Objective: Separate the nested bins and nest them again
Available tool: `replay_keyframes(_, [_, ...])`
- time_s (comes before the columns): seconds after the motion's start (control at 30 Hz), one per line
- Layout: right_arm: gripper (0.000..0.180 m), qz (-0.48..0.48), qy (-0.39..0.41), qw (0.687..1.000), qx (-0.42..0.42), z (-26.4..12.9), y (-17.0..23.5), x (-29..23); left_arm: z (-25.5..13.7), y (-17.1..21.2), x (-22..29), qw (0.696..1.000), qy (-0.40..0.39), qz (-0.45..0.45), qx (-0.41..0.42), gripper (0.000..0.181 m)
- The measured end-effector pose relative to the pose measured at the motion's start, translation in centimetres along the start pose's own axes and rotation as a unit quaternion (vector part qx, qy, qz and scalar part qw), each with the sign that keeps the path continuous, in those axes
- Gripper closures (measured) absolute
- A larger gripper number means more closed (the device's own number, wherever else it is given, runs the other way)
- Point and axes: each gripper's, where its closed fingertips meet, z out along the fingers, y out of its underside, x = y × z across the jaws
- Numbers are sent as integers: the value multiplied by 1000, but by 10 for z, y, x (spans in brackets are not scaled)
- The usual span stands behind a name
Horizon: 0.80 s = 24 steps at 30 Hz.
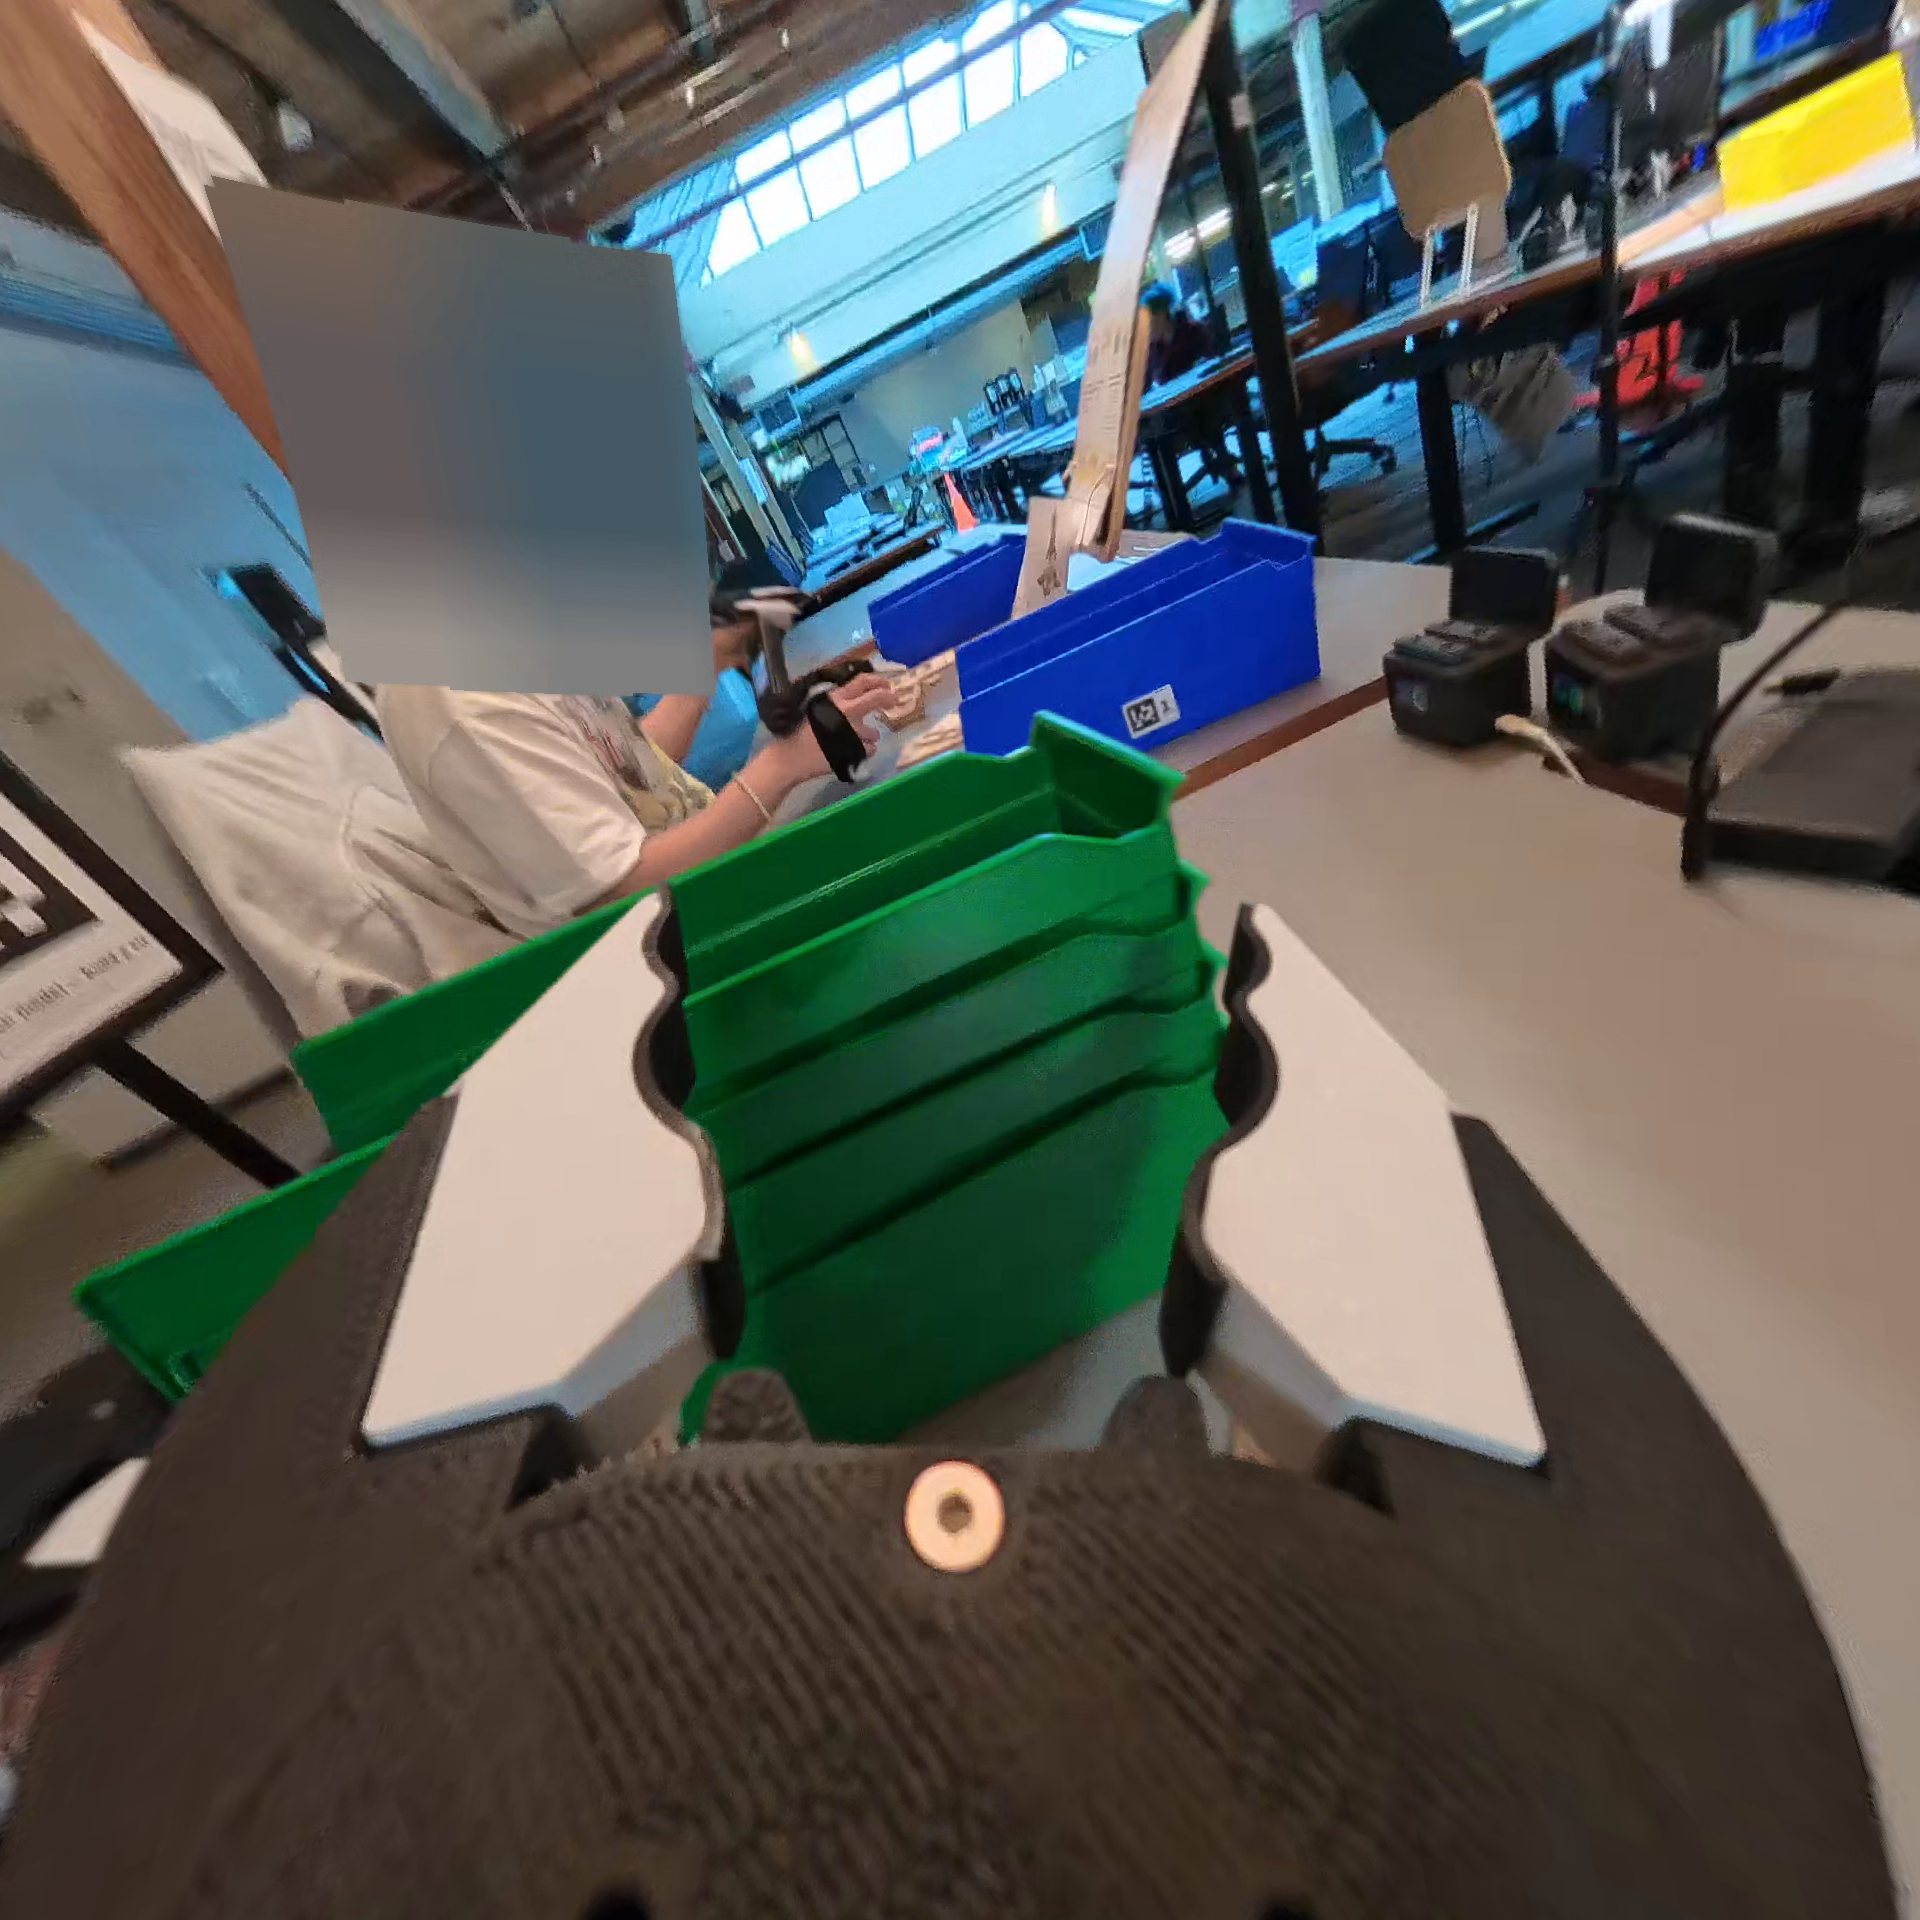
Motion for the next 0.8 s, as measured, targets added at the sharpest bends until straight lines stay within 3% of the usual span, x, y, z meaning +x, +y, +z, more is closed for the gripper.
replay_keyframes(0.13, [84, 107, -3, 994, -8, 1, 12, 30, 0, -1, 1, 1000, 4, -5, 4, 55])
replay_keyframes(0.33, [109, 257, -96, 961, -41, 24, 43, 18, 1, -2, 0, 1000, 7, -2, 9, 56])
replay_keyframes(0.47, [140, 248, -80, 963, -60, 32, 54, 17, 2, -2, -1, 1000, 10, -1, 10, 55])
replay_keyframes(0.8, [145, 282, -81, 955, -45, 33, 51, 22, 3, -2, -1, 1000, 13, -1, 13, 56])
